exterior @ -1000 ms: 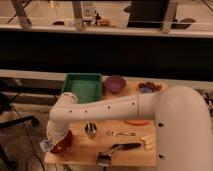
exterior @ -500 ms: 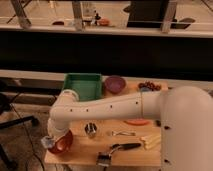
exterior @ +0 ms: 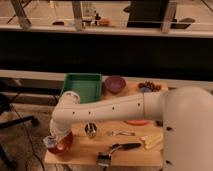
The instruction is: Wipe red bowl with towel
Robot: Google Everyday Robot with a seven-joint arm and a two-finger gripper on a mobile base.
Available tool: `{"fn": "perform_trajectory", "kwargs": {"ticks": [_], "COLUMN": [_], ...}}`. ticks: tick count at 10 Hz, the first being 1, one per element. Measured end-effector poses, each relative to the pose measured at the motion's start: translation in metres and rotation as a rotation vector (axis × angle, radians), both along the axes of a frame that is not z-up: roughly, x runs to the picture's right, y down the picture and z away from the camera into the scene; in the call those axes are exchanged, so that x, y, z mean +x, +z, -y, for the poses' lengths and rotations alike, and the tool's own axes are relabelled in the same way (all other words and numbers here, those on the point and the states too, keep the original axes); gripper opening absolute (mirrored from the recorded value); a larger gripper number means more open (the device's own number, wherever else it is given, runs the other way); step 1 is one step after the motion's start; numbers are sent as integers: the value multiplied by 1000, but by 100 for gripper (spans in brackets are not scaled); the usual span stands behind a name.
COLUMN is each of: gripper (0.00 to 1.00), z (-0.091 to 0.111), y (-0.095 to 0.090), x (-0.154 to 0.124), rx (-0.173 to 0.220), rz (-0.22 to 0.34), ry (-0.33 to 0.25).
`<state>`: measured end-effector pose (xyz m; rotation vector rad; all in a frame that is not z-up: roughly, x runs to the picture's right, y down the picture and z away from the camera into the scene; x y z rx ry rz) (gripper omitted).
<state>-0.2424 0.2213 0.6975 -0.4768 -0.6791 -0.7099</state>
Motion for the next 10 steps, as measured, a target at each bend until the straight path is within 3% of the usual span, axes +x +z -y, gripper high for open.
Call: {"fn": "perform_trajectory", "kwargs": {"ticks": [5,9,10], "gripper": [0,0,4], "z": [6,4,3], "y": [-10,-14,-15], "x": [5,4,4], "rx": [43,55,56], "rz": [-10,-10,-16], "ry": [12,9,5]}}
